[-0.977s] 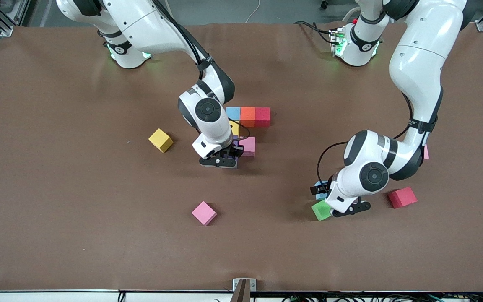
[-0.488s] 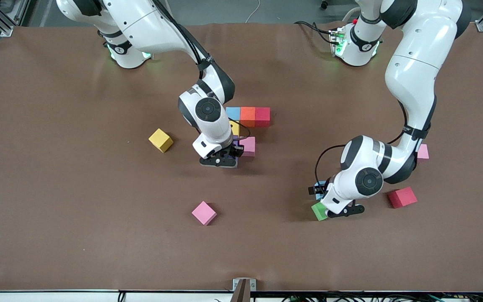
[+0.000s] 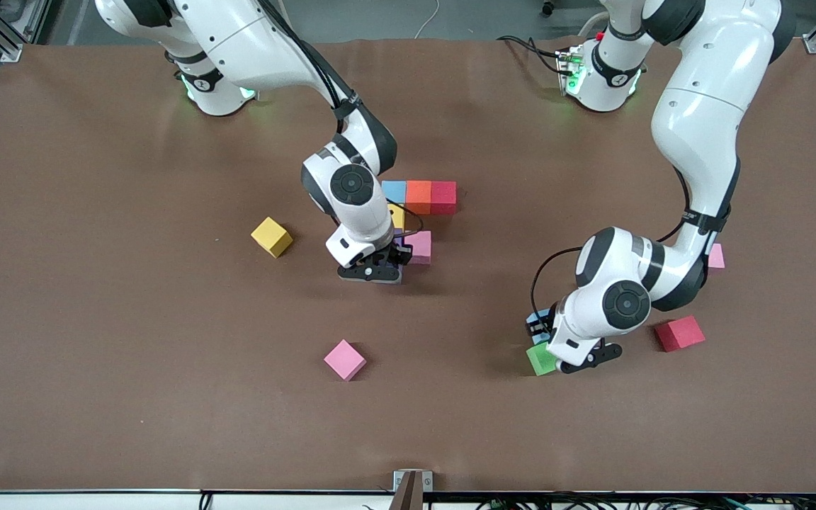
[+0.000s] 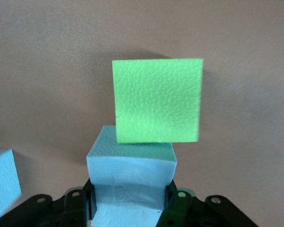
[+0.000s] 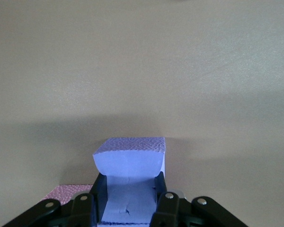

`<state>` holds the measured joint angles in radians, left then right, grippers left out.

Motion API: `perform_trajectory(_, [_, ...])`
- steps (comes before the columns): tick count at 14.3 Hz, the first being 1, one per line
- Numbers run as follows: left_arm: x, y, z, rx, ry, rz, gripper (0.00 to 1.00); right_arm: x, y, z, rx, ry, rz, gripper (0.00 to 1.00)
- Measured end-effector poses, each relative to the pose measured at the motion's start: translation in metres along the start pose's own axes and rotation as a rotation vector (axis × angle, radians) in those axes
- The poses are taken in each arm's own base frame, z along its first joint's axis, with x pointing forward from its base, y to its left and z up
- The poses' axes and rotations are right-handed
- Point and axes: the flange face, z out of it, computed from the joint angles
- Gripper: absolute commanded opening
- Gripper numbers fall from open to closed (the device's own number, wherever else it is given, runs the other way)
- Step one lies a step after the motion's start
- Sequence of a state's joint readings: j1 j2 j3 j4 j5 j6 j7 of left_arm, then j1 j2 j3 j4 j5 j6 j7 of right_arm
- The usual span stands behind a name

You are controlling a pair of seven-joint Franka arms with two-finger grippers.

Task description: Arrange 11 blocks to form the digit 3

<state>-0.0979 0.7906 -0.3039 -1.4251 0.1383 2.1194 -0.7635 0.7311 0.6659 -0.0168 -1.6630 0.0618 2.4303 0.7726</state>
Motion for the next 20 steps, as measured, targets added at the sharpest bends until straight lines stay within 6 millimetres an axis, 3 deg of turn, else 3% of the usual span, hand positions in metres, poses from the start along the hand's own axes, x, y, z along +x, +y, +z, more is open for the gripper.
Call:
perform_trajectory(1, [-0.005, 0.007, -0.007, -0.004, 0.006, -0.042, 0.16, 0.0, 0.0, 0.0, 0.0, 0.0, 0.0, 1.0])
perform_trajectory(4, [-0.032, 0.037, -0.018, -0.009, 0.019, -0.214, 0.14, 0.0, 0.0, 0.0, 0.0, 0.0, -0.002, 1.0])
perform_trajectory(7, [-0.062, 0.061, -0.015, 0.004, 0.015, -0.41, 0.14, 0.0, 0.0, 0.0, 0.0, 0.001, -0.002, 1.0])
perform_trajectory(14, [-0.103, 0.084, 0.01, 0.047, 0.002, -0.835, 0.14, 0.01, 0.007, -0.005, -0.003, 0.014, -0.038, 1.0])
perform_trajectory(17, [-0.121, 0.093, 0.019, 0.053, 0.001, -0.962, 0.14, 0.035, 0.024, -0.031, -0.022, 0.0, -0.052, 1.0])
perform_trajectory(20, [-0.133, 0.102, 0.021, 0.052, 0.006, -1.059, 0.14, 0.072, 0.057, -0.07, -0.044, -0.026, -0.024, 1.0])
